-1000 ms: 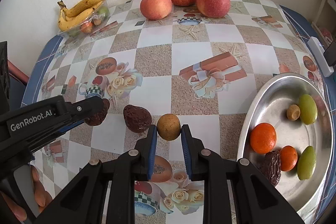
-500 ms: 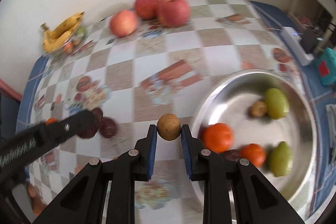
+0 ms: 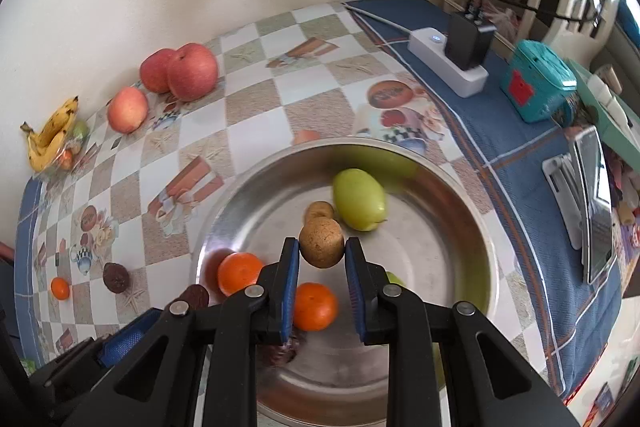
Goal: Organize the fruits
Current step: 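Carry the date and kiwi over the steel bowl and open both tools, then withdraw both open tools from the bowl, then move the left tool to the mandarin orange while the right tool approaches the last date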
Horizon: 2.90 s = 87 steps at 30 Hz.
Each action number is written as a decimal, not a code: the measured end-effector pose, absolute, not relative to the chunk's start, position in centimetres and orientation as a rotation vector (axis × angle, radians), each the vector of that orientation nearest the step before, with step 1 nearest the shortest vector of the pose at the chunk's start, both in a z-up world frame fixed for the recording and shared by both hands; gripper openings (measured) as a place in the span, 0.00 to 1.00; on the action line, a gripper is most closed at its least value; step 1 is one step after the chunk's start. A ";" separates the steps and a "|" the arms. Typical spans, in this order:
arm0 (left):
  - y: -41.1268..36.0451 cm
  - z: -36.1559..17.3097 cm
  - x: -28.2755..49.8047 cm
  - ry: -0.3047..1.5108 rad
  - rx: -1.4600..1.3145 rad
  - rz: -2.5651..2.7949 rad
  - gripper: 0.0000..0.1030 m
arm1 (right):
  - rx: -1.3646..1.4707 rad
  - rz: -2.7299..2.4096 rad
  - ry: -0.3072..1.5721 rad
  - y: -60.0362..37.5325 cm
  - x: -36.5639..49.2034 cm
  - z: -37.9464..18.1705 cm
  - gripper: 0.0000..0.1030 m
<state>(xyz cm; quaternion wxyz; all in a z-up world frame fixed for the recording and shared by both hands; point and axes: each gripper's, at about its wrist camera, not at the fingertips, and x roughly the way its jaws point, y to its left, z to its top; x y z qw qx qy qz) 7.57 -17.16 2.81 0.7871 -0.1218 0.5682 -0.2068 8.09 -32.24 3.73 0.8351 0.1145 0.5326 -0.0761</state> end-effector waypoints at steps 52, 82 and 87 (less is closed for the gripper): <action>-6.2 0.6 9.7 1.235 -0.299 0.078 1.00 | 0.159 -0.073 1.217 -28.3 8.8 2.2 0.35; -5.4 2.4 10.2 1.183 -0.069 0.085 1.00 | 0.143 -0.108 1.235 -28.0 8.5 1.7 0.97; -2.2 3.1 10.6 1.178 -0.061 0.115 1.00 | 0.121 -0.107 1.222 -27.0 8.6 2.1 0.97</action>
